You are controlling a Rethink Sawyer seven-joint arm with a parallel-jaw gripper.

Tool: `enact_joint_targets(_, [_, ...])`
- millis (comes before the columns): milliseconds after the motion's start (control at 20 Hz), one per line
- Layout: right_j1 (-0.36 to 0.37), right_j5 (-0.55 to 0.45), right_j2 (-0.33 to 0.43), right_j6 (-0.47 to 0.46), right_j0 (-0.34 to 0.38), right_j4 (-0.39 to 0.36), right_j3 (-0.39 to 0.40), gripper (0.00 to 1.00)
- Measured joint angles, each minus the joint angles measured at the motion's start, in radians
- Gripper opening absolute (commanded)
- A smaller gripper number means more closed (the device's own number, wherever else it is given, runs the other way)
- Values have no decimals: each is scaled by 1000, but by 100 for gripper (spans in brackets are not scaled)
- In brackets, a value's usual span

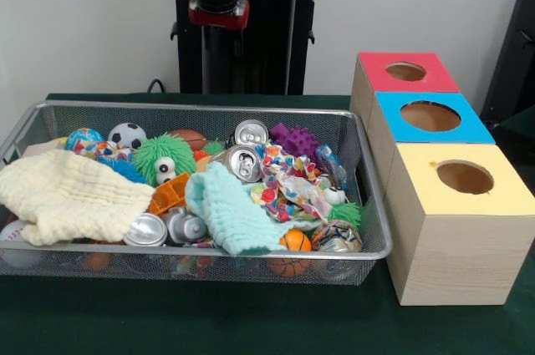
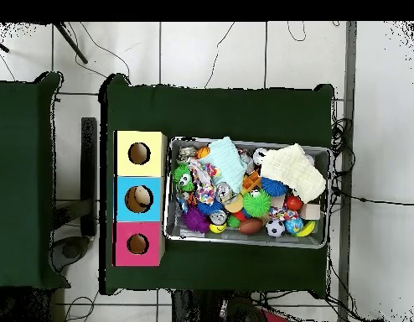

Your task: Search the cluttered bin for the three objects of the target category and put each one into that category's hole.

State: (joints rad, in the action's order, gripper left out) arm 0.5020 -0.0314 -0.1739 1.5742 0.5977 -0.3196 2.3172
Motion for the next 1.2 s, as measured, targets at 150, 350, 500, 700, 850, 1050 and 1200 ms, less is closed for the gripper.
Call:
enact_joint_targets(150, [-9,0,0,0,-7,0,-1,100])
enact_joint_targets(350, [-14,0,0,0,-14,0,-1,100])
enact_joint_targets(500, [-13,0,0,0,-21,0,-2,100])
enact_joint_targets(700, [-2,0,0,0,-27,0,-1,100])
enact_joint_targets(850, [20,0,0,0,-31,0,1,100])
enact_joint_targets(1050, [45,0,0,0,-38,0,3,100])
enact_joint_targets(1200, [73,0,0,0,-49,0,6,100])
